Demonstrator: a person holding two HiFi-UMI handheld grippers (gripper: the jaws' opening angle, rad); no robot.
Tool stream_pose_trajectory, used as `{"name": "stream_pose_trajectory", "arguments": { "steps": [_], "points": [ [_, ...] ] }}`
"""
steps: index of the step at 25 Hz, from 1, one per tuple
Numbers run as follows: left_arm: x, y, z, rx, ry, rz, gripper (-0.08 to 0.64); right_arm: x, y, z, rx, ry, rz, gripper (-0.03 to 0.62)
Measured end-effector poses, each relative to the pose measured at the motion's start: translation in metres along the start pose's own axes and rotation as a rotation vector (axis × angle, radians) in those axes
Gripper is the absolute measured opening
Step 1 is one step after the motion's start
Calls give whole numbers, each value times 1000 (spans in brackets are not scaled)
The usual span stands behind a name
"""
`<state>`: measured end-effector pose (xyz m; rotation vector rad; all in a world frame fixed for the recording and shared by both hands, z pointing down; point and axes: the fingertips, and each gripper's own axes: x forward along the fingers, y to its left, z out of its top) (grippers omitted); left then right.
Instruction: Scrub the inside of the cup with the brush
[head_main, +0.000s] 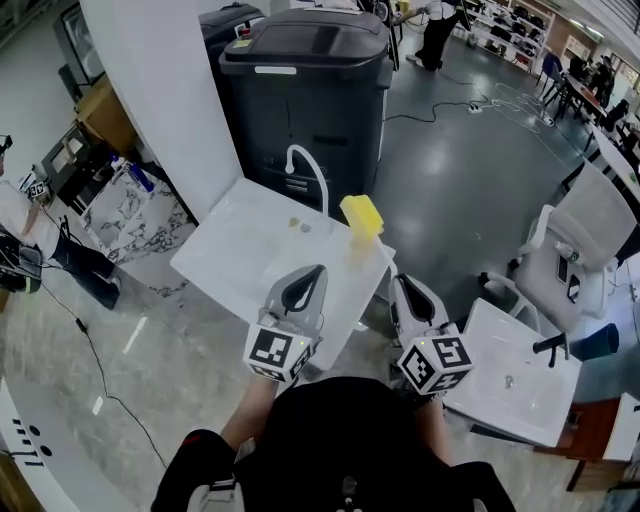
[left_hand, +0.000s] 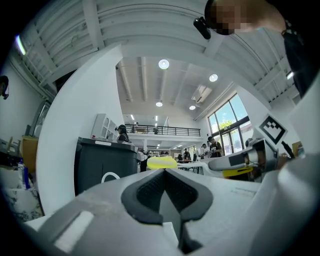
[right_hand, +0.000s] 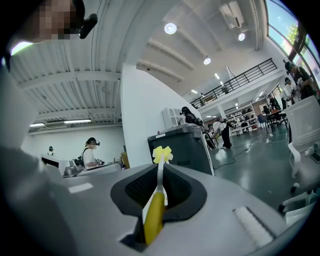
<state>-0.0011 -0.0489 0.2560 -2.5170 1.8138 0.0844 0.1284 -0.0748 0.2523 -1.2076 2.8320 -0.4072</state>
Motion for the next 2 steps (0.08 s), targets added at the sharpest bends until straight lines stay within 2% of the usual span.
{"name": "stream_pose_trajectory", "arguments": {
  "steps": [2],
  "points": [
    [0, 0, 0, -5, -1, 1, 2, 0, -2, 0, 5, 0, -5, 34]
  ]
}}
